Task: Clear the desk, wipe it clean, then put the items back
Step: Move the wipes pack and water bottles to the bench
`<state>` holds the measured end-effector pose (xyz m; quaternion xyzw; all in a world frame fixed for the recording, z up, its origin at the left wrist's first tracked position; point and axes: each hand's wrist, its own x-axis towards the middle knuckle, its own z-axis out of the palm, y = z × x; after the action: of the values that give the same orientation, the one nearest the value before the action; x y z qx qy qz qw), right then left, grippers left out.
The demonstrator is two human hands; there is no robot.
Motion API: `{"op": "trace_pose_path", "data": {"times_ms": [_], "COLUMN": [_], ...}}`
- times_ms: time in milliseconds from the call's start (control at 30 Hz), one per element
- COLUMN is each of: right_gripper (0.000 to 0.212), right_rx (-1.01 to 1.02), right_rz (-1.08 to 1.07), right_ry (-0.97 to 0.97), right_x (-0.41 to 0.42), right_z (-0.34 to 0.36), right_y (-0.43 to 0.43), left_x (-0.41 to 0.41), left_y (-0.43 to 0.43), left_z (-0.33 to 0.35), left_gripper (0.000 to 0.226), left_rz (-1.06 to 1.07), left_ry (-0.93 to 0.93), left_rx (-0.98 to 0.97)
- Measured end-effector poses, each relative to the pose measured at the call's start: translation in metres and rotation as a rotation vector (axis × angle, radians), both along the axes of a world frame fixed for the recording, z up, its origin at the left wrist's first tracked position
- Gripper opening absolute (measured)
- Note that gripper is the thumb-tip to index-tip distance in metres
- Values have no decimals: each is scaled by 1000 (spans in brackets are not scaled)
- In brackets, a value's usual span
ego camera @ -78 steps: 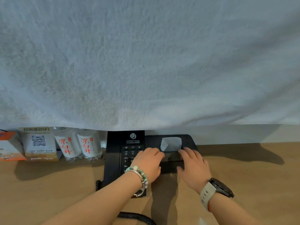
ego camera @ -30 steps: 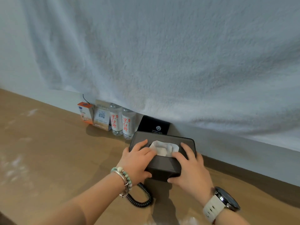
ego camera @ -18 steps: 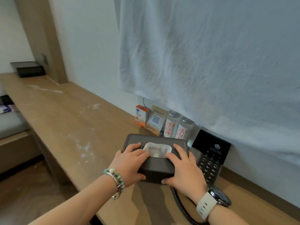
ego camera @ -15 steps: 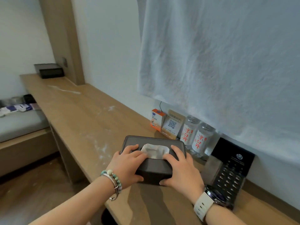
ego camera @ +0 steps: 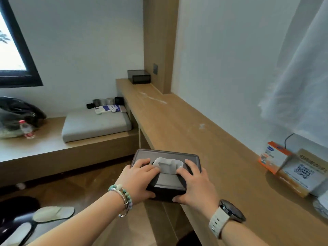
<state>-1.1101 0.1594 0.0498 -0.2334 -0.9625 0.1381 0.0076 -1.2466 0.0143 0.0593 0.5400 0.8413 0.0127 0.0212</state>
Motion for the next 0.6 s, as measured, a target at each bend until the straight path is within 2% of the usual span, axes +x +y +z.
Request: {"op": "trace_pose_path", "data": {"times_ms": [300,600], "right_gripper": [76,75], "right_rx": [-13,-33], "right_rz": [243,370], "right_ry": [3,10], "right_x": [-134,-274], "right_z": [-16,-21], "right_y": [-19,14], "left_x": [-96,-213], "left_y": [-48,-26], "left_z": [-16,-15], "left_gripper": [71,72], "left_rz": [232,376], "left_ry": [-13,-5], "left_rx": [-39,-83]}}
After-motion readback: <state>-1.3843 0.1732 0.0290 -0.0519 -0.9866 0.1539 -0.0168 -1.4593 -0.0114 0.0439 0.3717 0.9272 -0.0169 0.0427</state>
